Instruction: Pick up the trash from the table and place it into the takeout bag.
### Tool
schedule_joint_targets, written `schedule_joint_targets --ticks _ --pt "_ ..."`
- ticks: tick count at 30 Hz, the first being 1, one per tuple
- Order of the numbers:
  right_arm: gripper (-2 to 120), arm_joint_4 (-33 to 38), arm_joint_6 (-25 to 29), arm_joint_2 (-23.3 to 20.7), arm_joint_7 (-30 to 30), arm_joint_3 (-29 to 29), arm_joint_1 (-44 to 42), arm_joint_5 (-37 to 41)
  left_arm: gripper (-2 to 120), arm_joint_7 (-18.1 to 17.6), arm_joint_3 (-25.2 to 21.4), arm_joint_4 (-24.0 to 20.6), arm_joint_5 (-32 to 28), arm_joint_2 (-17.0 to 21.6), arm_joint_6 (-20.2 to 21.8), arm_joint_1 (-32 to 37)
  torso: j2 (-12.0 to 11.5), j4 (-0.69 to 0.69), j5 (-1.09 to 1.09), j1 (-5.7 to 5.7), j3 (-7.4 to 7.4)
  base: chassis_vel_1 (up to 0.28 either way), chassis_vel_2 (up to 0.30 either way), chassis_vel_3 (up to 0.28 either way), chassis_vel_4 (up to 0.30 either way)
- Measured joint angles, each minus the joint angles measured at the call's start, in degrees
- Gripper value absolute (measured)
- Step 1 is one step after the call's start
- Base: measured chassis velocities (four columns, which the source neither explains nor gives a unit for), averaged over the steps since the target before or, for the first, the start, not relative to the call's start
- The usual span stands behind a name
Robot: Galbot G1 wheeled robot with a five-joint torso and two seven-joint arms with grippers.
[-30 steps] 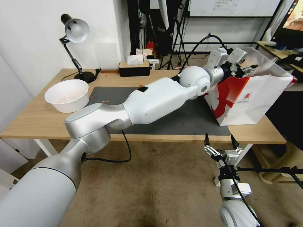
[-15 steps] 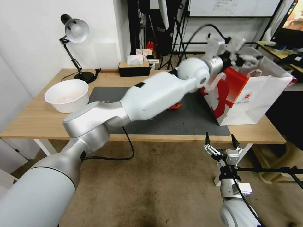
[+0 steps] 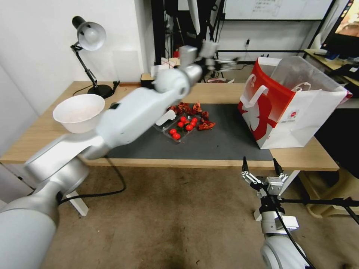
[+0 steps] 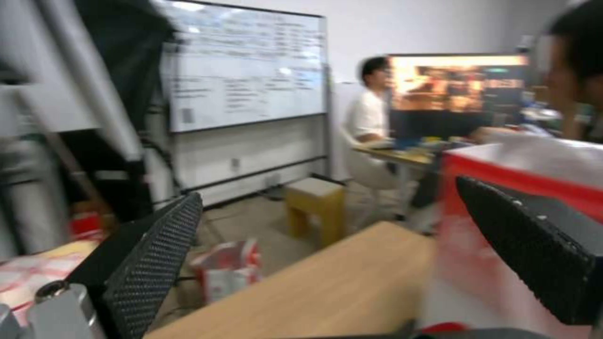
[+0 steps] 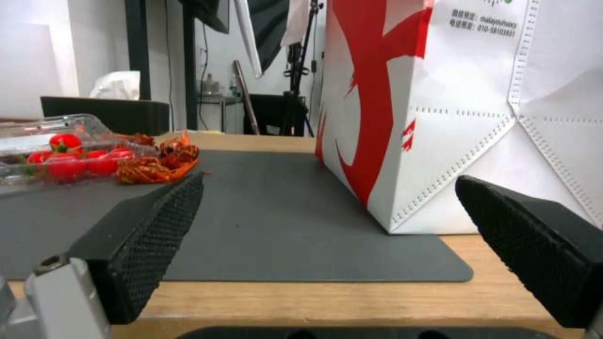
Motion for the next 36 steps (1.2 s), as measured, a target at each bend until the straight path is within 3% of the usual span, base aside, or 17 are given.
schedule_joint_targets --ticks 2,7,16,26,36 --pt "100 0.0 -0.1 -0.2 -0.1 -0.2 0.1 0.0 100 0.2 -4.2 -2.0 1.8 4.4 -0.4 3.2 0.0 0.01 0.02 0.00 0.00 0.000 0.000 0.000 0.000" --pt "100 -0.1 -0.4 -0.3 -0.1 -0.4 0.4 0.0 100 0.5 -7.6 -5.4 2.7 8.7 -0.6 7.2 0.0 -0.01 0.04 0.00 0.00 0.000 0.000 0.000 0.000" --pt "100 -0.1 -0.6 -0.4 -0.2 -0.6 0.6 -0.1 100 0.6 -12.3 -10.6 3.5 13.0 -0.6 13.8 0.0 -0.02 0.05 0.00 0.00 0.000 0.000 0.000 0.000" --pt "100 -0.3 -0.7 -0.3 -0.2 -1.1 0.8 -0.1 100 0.7 -24.6 -18.9 6.9 19.9 -1.6 28.8 0.0 0.00 0.05 -0.01 -0.01 0.000 0.000 0.000 0.000" --pt "100 -0.9 -0.8 -0.3 -0.4 -1.7 1.3 -0.3 100 0.1 -33.9 -25.3 10.7 22.4 -5.7 43.1 0.0 -0.02 0.04 -0.01 0.00 0.000 0.000 0.000 0.000"
